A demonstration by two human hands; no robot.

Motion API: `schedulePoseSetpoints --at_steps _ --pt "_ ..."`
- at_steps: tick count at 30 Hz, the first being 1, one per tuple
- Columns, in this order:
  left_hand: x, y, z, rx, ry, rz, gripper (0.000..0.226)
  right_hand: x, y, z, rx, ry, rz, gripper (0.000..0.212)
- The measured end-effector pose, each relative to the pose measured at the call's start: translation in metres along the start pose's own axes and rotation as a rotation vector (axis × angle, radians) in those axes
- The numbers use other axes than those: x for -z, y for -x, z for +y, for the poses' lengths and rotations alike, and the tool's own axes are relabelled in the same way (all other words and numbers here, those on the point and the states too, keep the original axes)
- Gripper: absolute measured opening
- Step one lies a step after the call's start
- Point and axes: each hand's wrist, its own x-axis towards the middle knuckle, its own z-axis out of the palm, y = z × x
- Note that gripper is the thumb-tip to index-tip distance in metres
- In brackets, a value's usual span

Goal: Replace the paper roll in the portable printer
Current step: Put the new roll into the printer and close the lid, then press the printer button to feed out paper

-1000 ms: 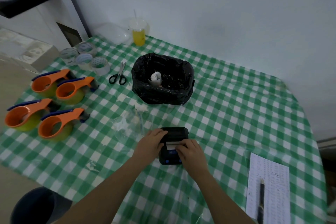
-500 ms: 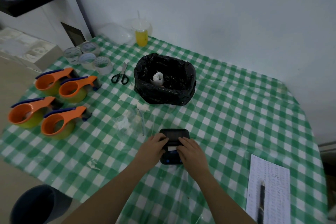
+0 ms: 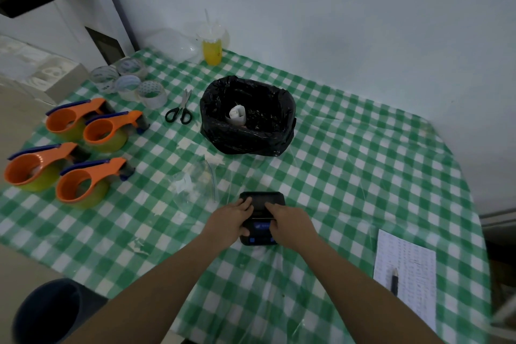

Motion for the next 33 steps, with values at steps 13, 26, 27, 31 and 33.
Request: schedulePoseSetpoints --at_steps 13,26,27,31,33 --pt "0.006 0.000 0.002 0.026 0.052 -0.063 0.066 0.005 -0.011 -0.005 -0.068 0.083 -0.111 0.050" --pt "-0.044 0.028 0.013 0.248 0.844 0.273 0.074 -0.052 0.047 -0.003 -0.420 -0.797 0.312 0.042" --pt "-0.047 0.029 0.014 0.246 0.889 0.275 0.075 -0.054 0.048 -0.004 -0.419 -0.829 0.315 0.041" --pt "-0.054 0.029 0.019 0.255 0.948 0.279 0.080 -0.055 0.045 -0.005 -0.407 -0.850 0.337 0.038" --pt "-0.057 0.026 0.018 0.269 0.907 0.300 0.081 -0.055 0.044 -0.004 -0.395 -0.812 0.334 0.037"
